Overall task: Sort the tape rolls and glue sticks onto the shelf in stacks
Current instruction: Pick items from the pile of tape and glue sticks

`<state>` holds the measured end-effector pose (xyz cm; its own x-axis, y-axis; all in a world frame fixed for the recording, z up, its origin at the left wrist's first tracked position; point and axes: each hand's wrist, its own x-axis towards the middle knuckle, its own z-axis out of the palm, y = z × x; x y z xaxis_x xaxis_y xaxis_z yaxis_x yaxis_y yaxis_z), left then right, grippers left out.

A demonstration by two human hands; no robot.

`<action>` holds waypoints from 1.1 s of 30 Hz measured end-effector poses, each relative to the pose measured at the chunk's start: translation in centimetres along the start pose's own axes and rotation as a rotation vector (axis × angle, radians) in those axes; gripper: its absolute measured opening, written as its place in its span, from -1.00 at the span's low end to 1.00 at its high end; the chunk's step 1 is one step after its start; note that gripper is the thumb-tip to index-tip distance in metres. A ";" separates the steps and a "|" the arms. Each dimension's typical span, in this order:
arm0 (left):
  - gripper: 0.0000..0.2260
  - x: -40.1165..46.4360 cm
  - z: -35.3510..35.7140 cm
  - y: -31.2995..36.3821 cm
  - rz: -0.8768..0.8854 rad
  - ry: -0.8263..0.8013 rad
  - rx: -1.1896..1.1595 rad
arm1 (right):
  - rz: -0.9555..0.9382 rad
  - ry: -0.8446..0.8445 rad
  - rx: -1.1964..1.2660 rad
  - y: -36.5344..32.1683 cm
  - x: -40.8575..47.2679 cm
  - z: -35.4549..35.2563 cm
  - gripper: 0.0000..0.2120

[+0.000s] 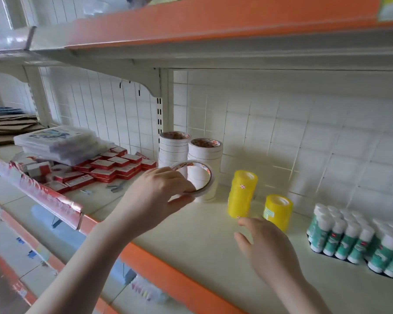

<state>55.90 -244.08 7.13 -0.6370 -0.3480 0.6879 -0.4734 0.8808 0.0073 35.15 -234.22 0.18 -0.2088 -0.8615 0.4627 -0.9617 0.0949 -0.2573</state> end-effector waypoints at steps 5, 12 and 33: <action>-0.76 1.6 0.2 -4.5 0.004 0.012 0.015 | -0.009 -0.028 0.012 -1.7 3.8 2.0 -0.70; -0.81 4.7 0.4 -10.7 0.014 0.005 -0.016 | 0.000 -0.073 -0.027 -4.1 7.8 4.1 -0.70; -0.86 11.4 4.4 -20.6 0.168 -0.121 -0.170 | 0.232 -0.086 -0.062 -6.1 10.5 8.0 -0.75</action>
<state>55.72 -267.64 11.63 -0.7709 -0.2194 0.5979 -0.2524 0.9672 0.0295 40.28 -247.83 -0.11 -0.4117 -0.8521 0.3233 -0.8995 0.3229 -0.2943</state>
